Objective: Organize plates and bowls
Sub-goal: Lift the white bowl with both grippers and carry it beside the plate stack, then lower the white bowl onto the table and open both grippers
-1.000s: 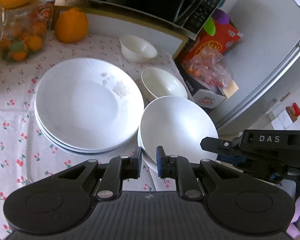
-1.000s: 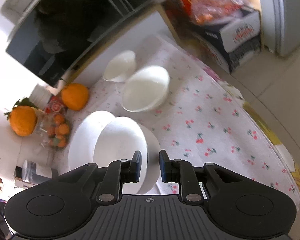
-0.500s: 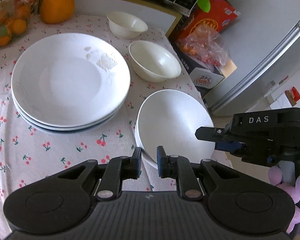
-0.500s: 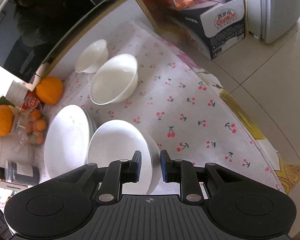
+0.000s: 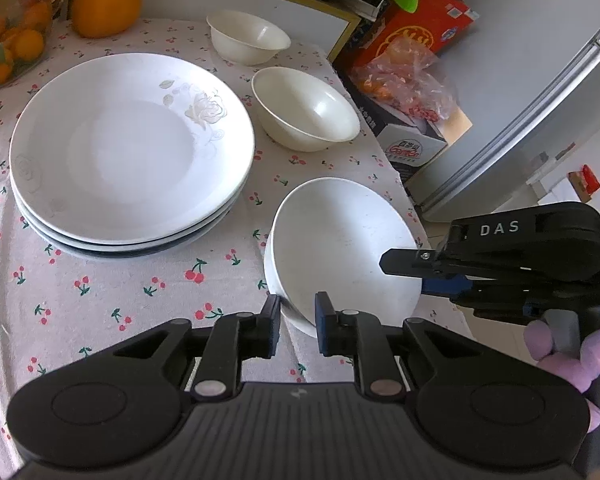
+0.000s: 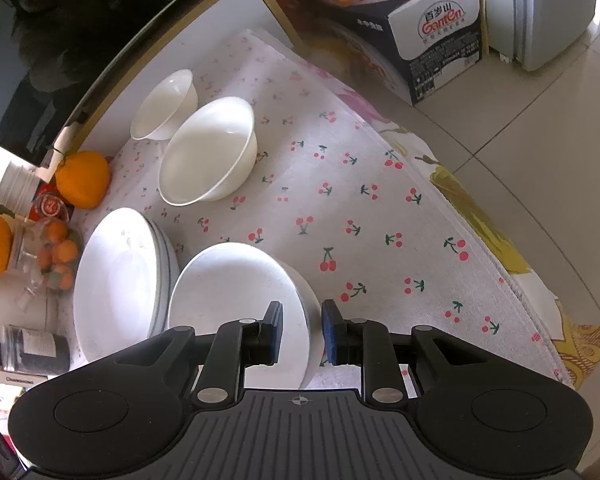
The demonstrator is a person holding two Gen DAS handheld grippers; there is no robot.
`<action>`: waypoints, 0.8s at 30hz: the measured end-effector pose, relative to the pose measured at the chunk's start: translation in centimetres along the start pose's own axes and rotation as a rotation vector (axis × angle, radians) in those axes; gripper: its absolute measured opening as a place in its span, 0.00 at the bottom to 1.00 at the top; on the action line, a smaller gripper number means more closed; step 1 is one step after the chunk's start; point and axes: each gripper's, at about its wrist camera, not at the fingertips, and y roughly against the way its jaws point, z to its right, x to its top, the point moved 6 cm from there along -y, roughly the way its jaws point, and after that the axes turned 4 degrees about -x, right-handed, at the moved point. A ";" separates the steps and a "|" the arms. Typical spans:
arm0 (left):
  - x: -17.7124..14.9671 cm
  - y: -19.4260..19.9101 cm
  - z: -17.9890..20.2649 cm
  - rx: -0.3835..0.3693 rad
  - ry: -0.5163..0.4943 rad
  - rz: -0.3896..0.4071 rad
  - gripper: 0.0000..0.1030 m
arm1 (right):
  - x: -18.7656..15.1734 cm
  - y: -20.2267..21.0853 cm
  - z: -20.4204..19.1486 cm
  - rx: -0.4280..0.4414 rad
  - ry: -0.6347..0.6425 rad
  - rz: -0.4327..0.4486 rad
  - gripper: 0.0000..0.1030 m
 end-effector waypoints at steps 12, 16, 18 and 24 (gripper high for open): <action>0.2 0.1 0.2 0.015 -0.036 0.010 0.34 | 0.0 -0.2 0.1 0.004 -0.011 -0.014 0.27; 0.2 0.0 0.3 0.020 -0.047 0.006 0.43 | 0.1 -0.2 0.0 0.016 -0.017 -0.018 0.29; 0.2 0.0 0.3 0.022 -0.053 0.005 0.47 | 0.1 -0.1 0.0 0.020 -0.021 -0.017 0.35; 0.6 0.6 0.4 0.021 -0.080 0.020 0.64 | 0.4 0.2 0.1 0.058 -0.048 -0.013 0.52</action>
